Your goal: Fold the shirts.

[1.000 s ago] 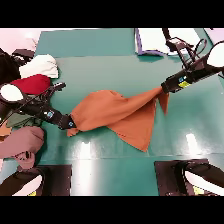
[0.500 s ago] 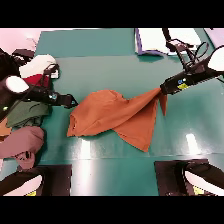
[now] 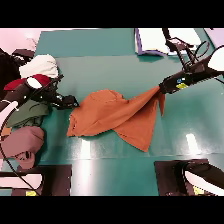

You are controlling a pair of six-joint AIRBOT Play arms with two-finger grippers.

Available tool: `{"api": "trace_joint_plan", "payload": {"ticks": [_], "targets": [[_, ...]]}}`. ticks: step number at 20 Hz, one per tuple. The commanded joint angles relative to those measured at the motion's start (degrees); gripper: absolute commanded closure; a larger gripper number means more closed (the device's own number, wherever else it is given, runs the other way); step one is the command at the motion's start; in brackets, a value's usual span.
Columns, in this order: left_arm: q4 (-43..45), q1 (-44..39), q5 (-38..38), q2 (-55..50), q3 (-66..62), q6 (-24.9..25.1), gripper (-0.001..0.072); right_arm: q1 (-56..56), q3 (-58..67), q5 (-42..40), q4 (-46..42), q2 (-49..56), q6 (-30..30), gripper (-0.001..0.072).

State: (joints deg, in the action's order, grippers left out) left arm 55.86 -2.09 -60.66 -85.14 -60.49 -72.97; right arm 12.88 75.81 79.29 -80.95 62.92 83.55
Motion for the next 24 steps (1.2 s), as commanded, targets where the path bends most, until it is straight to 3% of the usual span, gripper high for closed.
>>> {"api": "trace_joint_plan", "payload": {"ticks": [1,3,4,7,11,17,24], "targets": [[-0.76,-1.62,-1.36,-1.81,-0.22,1.51,0.0086,0.02,-0.02,-0.31,0.37,-0.04,0.04,0.0697],[-0.81,-2.58,-1.64,-1.81,-0.22,1.49,0.0115,0.02,-0.02,-0.28,0.35,-0.04,0.02,0.0697],[-0.92,-2.58,-1.73,-1.79,-0.26,1.46,0.0281,0.02,-0.02,-0.31,0.35,-0.04,0.02,0.0697],[-0.52,-2.40,-2.89,-1.68,-2.97,1.46,0.0660,0.02,0.02,-1.07,0.22,-0.07,0.02,0.0698],[-0.42,-2.40,-8.59,0.72,-16.09,1.38,0.0684,0.00,5.42,-1.14,-0.24,-0.09,-0.02,0.0697],[4.76,-2.40,-3.85,20.90,-37.77,-0.26,0.0684,0.02,28.59,-0.92,-0.26,-0.81,-0.02,0.0697],[5.92,-2.40,-0.94,39.82,-47.10,-1.60,0.0685,0.00,42.49,-0.22,-5.40,-9.42,0.07,0.0698]]}}
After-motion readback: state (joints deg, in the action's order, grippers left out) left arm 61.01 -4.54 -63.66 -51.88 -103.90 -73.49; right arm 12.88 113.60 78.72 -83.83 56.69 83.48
